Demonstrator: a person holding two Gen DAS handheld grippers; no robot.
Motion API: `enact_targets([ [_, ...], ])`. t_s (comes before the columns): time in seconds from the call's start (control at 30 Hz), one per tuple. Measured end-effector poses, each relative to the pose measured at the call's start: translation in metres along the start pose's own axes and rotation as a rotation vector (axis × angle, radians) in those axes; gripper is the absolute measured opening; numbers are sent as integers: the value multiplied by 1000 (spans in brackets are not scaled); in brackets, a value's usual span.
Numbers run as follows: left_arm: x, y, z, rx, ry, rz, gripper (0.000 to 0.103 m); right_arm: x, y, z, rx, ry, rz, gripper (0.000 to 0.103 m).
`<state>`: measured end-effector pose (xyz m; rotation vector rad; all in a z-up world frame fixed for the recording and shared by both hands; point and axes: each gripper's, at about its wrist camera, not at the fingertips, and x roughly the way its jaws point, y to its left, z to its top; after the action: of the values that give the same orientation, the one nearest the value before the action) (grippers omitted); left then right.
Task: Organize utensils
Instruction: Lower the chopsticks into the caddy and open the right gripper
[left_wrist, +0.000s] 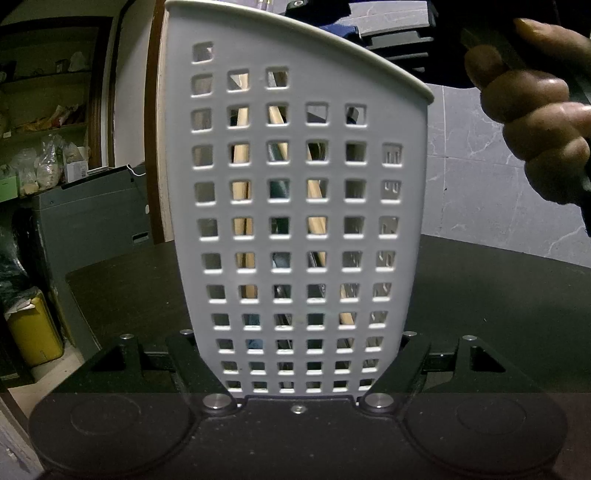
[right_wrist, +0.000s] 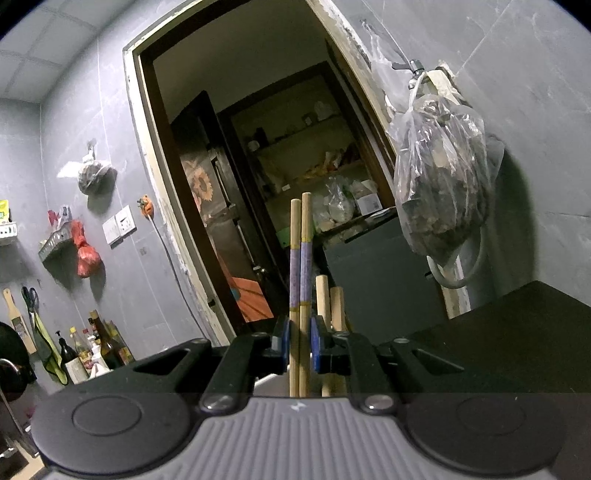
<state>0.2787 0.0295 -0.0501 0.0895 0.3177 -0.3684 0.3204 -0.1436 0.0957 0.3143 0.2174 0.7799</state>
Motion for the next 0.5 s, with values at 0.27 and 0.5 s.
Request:
enact_targets([
  [0.27, 0, 0, 0, 0, 1, 2, 76, -3, 6, -8, -47, 40, -18, 14],
  [0.5, 0, 0, 0, 0, 1, 1, 76, -3, 9, -14, -74, 65, -27, 15],
])
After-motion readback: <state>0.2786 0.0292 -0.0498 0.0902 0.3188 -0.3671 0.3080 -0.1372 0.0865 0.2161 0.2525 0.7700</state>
